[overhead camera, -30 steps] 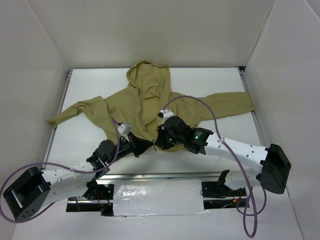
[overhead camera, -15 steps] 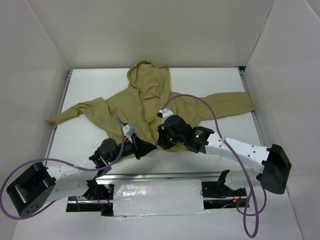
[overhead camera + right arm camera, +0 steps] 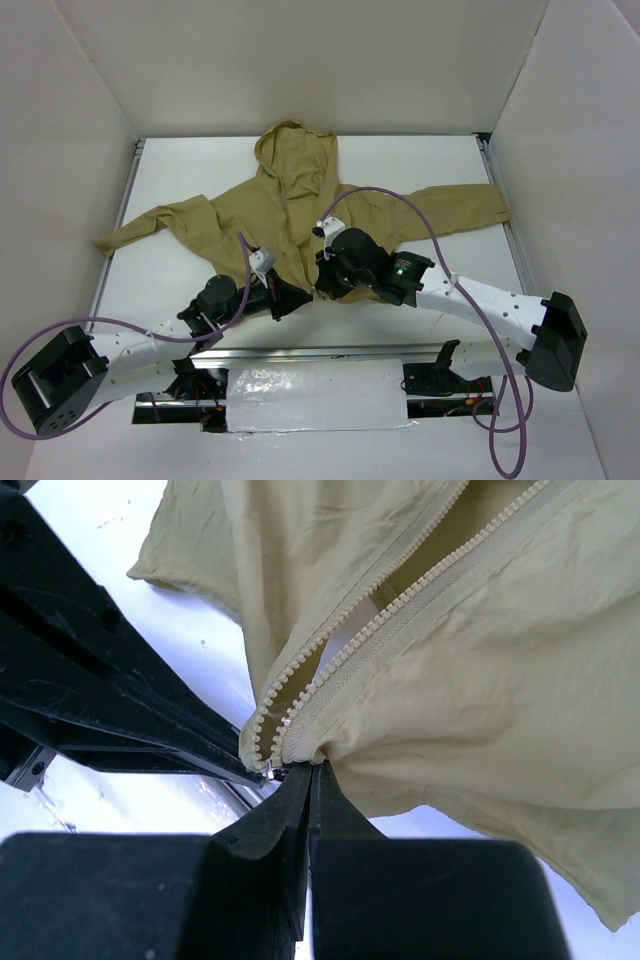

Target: Zip up the jacket

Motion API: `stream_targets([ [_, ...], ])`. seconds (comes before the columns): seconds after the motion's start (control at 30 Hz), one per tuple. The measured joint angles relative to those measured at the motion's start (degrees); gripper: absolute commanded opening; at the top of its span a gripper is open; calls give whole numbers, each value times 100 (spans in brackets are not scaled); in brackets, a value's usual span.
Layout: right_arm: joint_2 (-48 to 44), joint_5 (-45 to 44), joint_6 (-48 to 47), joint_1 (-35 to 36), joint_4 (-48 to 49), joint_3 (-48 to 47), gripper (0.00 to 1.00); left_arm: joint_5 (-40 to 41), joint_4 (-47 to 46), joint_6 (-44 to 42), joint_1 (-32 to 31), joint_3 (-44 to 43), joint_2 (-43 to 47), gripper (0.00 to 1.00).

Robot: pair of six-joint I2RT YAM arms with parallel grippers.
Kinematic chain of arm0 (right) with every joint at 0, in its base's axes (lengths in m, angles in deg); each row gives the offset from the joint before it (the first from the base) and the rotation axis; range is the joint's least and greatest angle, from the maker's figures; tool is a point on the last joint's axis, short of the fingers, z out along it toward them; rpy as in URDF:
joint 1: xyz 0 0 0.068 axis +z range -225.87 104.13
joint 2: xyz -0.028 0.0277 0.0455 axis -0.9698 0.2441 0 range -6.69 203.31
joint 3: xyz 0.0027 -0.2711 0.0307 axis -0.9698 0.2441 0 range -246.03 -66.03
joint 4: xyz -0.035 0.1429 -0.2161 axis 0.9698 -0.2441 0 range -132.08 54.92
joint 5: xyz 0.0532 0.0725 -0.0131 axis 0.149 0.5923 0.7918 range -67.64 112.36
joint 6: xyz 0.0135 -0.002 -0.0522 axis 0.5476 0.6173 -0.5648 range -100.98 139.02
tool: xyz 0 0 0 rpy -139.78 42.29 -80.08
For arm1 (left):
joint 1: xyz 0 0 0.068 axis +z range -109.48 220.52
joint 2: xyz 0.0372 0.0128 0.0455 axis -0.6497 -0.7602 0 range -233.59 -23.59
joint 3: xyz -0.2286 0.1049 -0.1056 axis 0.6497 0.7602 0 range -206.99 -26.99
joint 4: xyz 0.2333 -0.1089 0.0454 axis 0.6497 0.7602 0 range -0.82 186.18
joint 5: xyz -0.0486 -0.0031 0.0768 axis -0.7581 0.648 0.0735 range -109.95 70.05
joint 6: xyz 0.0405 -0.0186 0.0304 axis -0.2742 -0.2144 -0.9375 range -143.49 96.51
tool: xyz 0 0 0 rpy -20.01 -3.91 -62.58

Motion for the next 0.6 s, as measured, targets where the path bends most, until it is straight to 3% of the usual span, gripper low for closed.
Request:
stream_targets([
  [0.3, -15, 356, -184, -26, -142, -11, 0, -201, 181, -111, 0, -15, -42, 0],
  [0.6, -70, 726, -87, -26, -446, -179, 0, 162, 730, -289, 55, -358, -85, 0],
])
